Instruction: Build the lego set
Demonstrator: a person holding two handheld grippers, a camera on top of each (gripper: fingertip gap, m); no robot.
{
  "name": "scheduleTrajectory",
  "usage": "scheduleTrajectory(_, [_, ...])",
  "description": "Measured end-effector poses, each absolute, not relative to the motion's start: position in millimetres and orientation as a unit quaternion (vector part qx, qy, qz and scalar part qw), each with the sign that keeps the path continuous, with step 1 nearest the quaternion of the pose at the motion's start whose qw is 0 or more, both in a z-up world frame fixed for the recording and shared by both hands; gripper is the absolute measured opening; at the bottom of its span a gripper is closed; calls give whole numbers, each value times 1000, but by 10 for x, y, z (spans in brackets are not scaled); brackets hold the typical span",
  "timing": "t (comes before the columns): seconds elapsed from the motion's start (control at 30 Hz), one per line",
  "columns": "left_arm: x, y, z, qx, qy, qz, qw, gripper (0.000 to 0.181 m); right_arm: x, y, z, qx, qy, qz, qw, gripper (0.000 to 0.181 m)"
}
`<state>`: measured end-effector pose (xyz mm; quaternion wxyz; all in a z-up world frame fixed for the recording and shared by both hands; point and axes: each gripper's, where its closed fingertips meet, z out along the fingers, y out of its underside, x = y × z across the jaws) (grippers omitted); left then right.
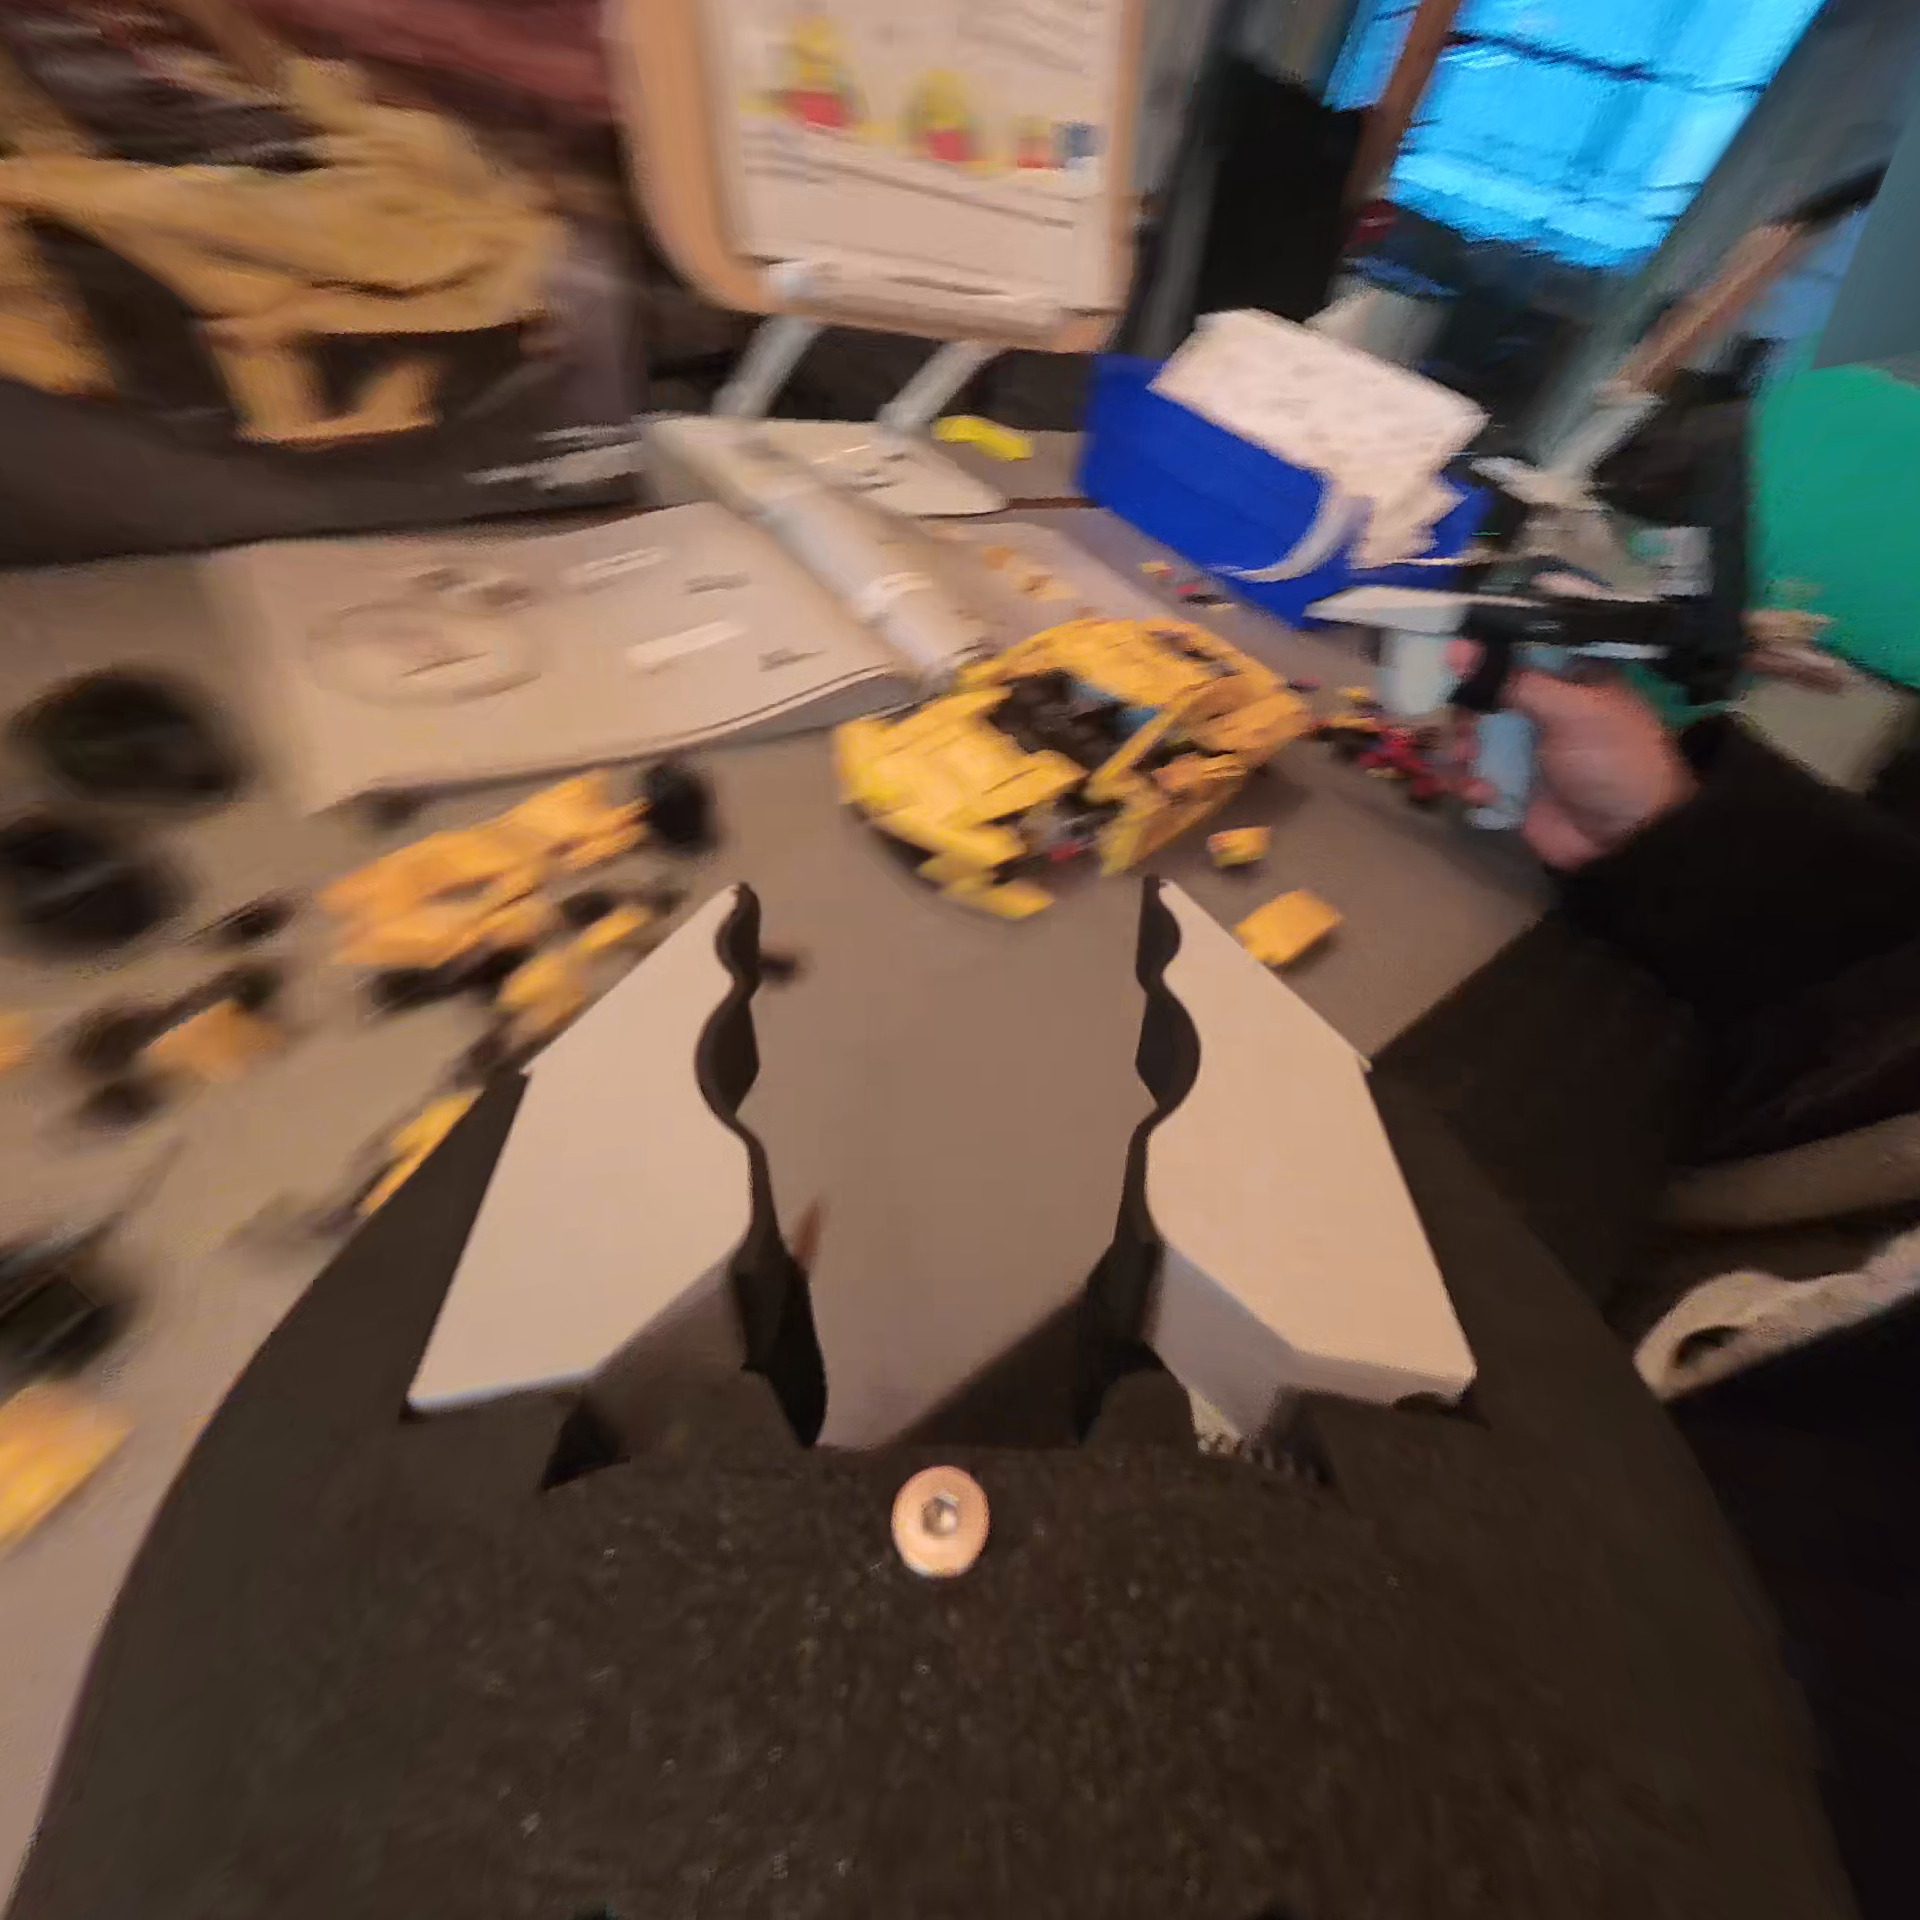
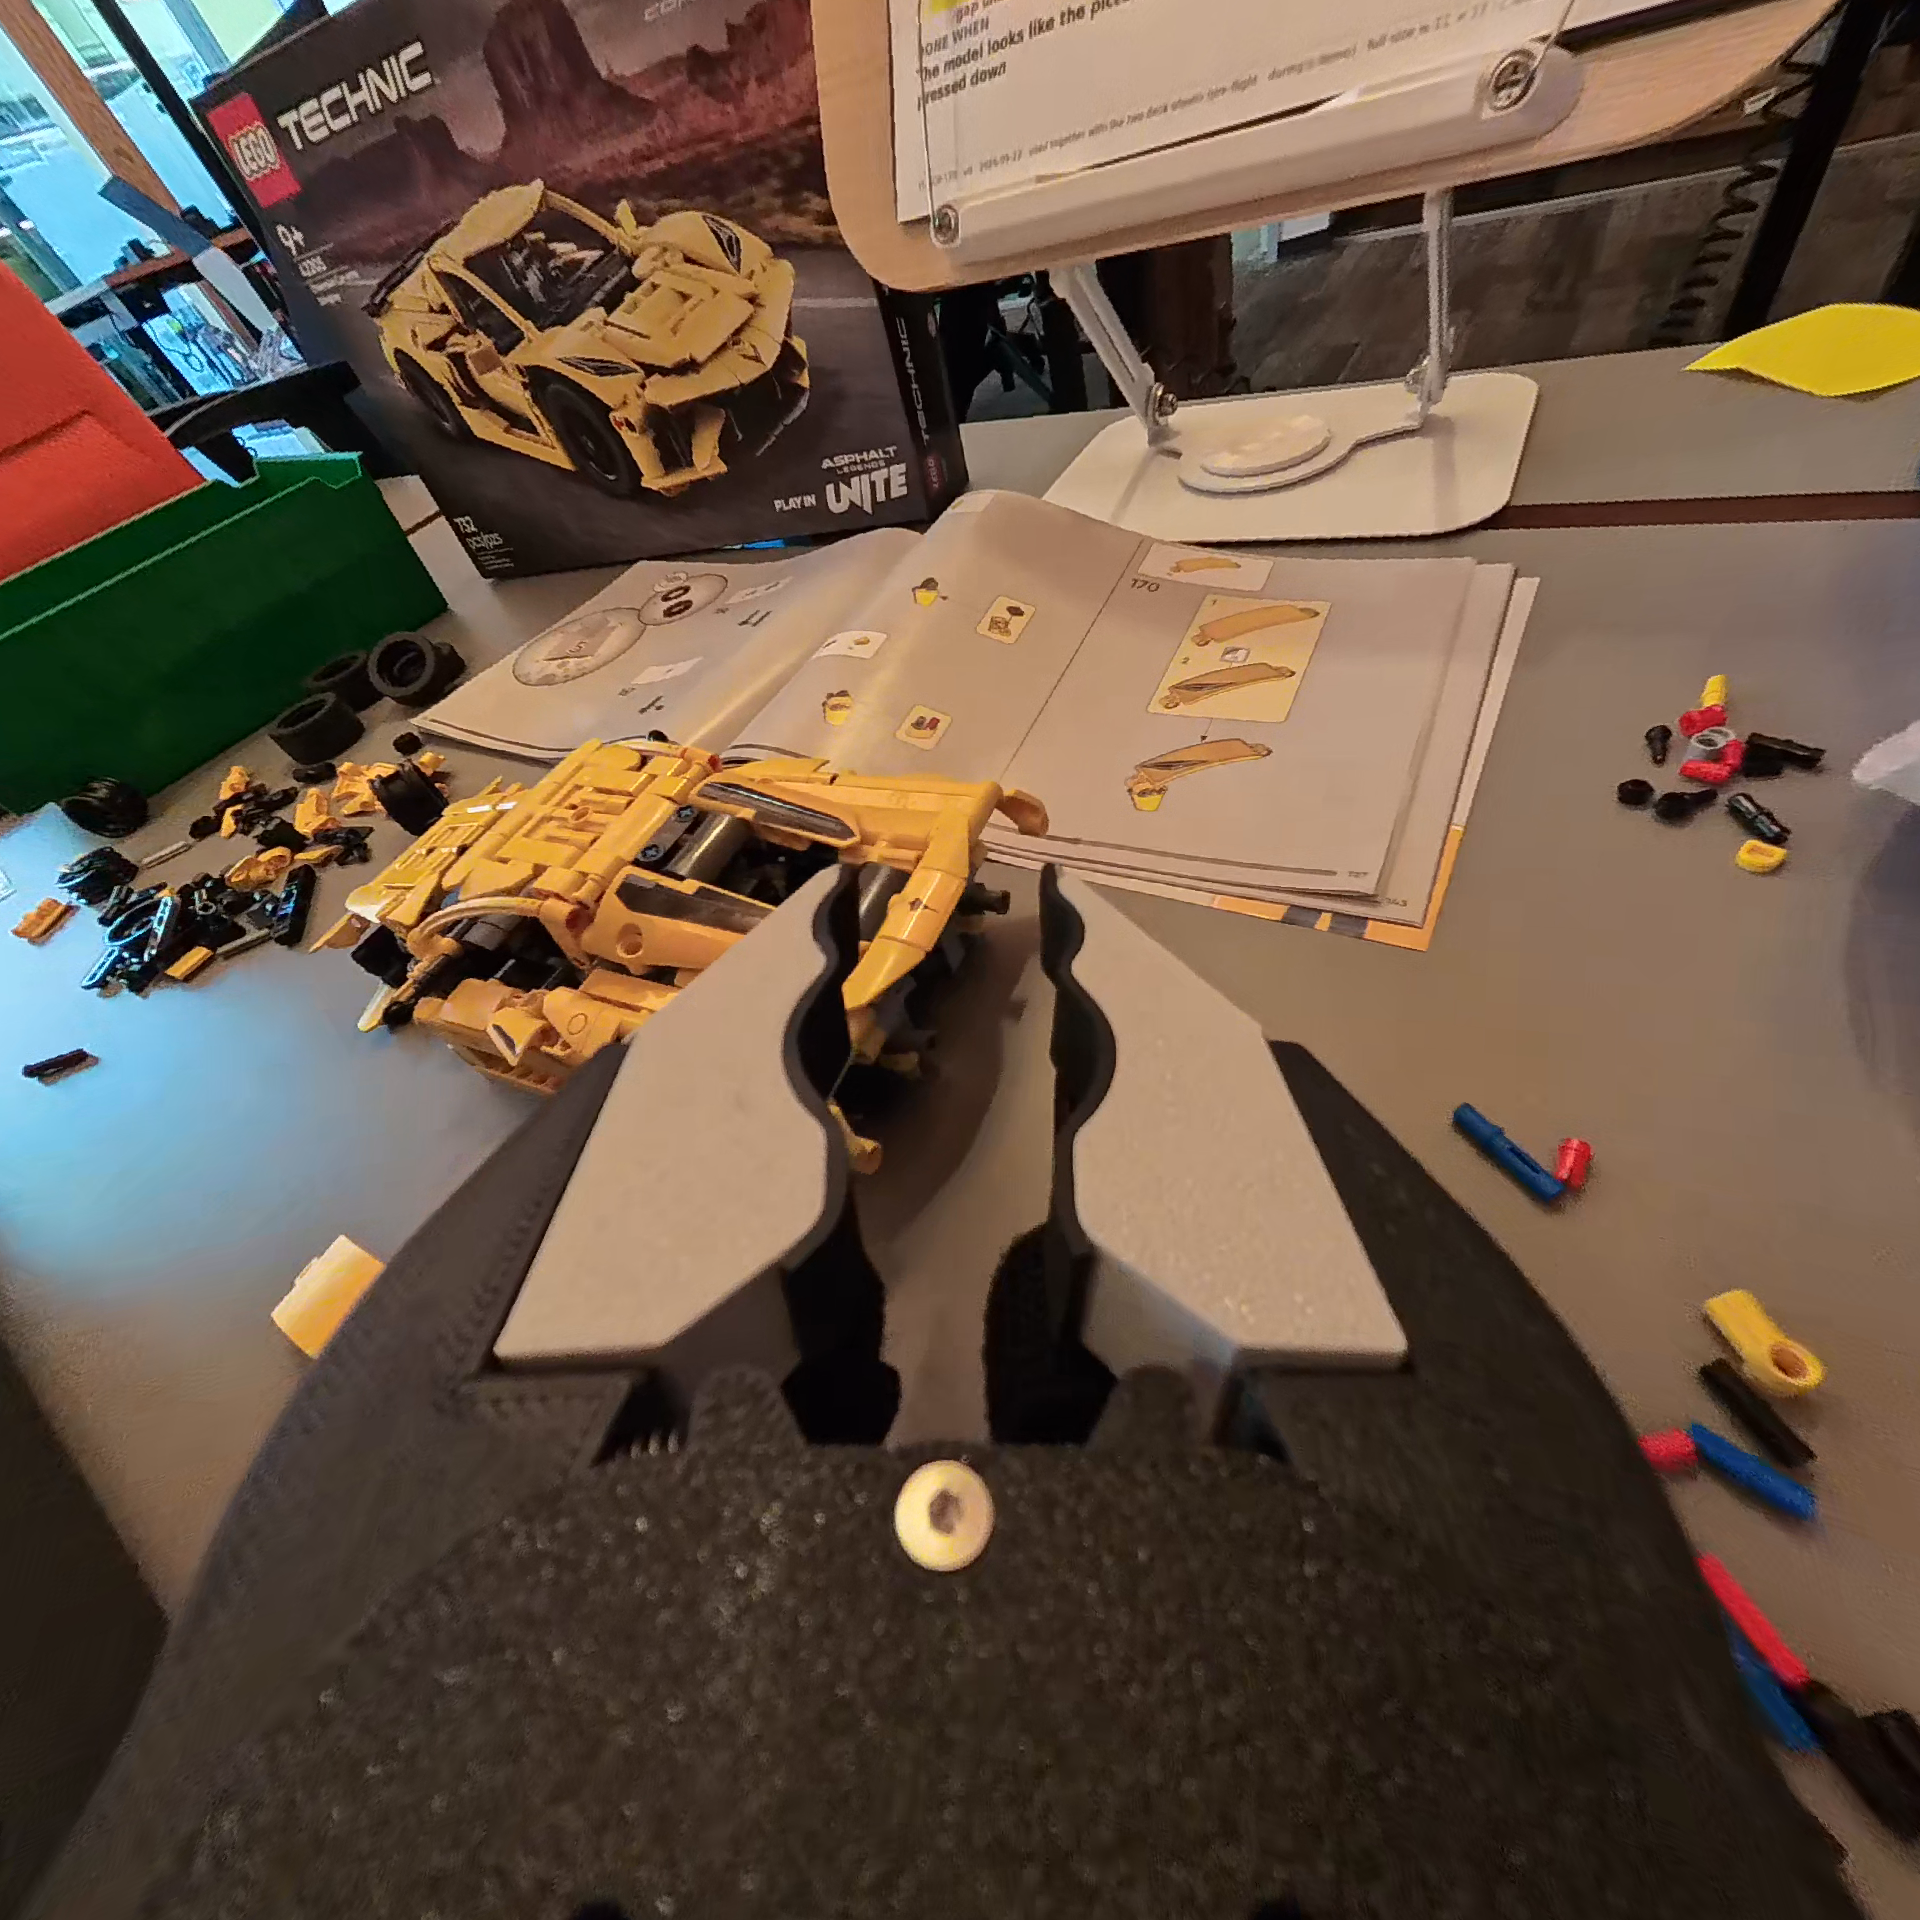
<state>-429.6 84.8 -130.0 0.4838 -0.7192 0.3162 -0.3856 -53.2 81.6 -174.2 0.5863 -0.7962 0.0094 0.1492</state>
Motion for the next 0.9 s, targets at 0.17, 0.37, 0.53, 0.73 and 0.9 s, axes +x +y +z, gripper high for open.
scheduleTrajectory(0.17, [-6639, 1153, -1687, -826, 176, -133, 518, 88, -553, 851, -1785, -803, 5, 144, 578, 31])
scheduleTrajectory(0.37, [-7459, 1216, -2224, -873, 182, -85, 444, 108, -498, 869, -1855, -811, 15, 134, 569, 26])
scheduleTrajectory(0.53, [-7322, 1165, -2368, -869, 224, -81, 434, 96, -406, 842, -1838, -808, 34, 123, 576, 24])
scheduleTrajectory(0.73, [-7603, 1333, -2422, -877, 193, -73, 434, 91, -418, 882, -1927, -818, 32, 124, 561, 22])
scheduleTrajectory(0.9, [-7578, 1362, -2551, -887, 220, -97, 393, 102, -424, 889, -1961, -823, 27, 119, 554, 21])
